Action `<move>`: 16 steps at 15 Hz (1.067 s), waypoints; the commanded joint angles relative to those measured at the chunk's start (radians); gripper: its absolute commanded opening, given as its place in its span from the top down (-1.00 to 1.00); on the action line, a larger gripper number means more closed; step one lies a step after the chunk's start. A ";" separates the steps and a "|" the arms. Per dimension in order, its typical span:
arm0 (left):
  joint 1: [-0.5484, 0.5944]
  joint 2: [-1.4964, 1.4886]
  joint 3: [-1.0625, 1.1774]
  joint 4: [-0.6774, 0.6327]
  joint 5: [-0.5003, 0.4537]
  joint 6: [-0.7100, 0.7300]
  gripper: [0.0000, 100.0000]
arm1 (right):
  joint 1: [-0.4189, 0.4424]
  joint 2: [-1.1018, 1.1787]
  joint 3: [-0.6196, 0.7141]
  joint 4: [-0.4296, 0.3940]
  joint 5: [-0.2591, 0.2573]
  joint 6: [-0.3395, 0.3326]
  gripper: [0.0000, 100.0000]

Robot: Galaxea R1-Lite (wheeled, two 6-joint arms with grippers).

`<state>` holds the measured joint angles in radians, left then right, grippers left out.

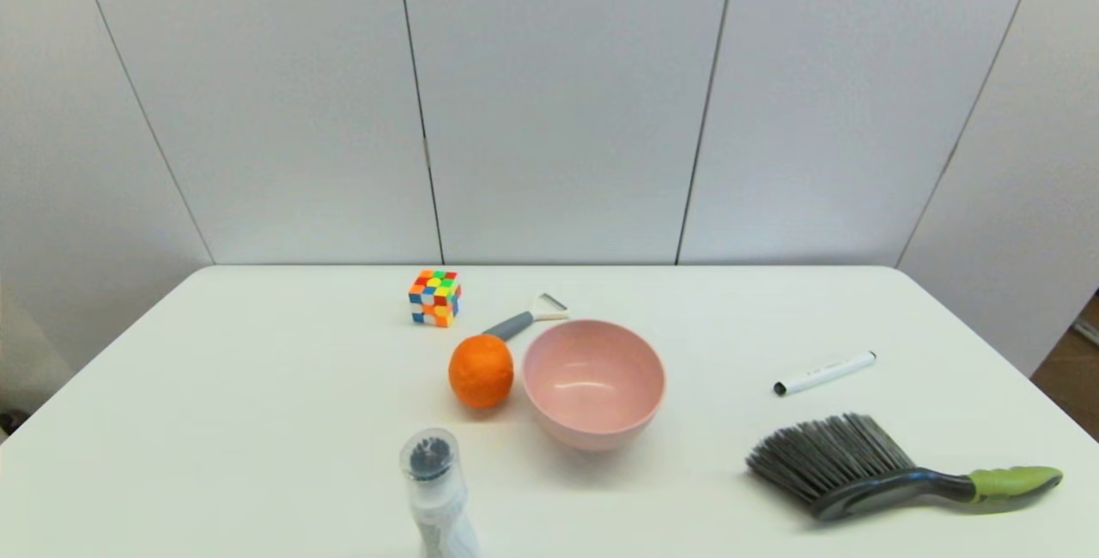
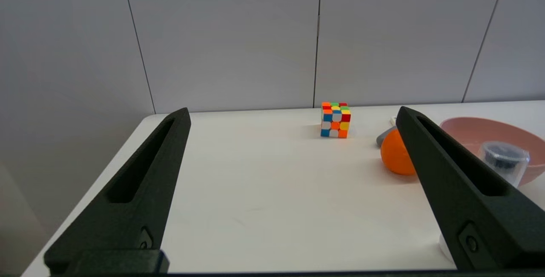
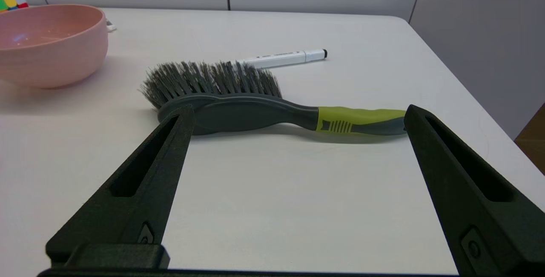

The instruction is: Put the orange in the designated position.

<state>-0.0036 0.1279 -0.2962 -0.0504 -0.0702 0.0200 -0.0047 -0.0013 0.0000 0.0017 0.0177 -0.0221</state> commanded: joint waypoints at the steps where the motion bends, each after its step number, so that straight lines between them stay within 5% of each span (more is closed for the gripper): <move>1: 0.002 -0.122 0.097 0.000 0.049 -0.003 -1.00 | 0.000 0.001 0.002 0.000 0.001 -0.001 -1.00; 6: 0.002 -0.128 0.298 -0.207 0.095 0.009 -1.00 | 0.000 0.001 0.002 0.000 0.001 -0.001 -1.00; 16: 0.002 -0.128 0.295 0.060 0.064 0.034 -1.00 | 0.000 0.001 0.002 0.000 0.001 -0.001 -1.00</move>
<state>-0.0009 -0.0017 -0.0009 -0.0191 -0.0066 0.0528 -0.0047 -0.0013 0.0000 0.0013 0.0181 -0.0226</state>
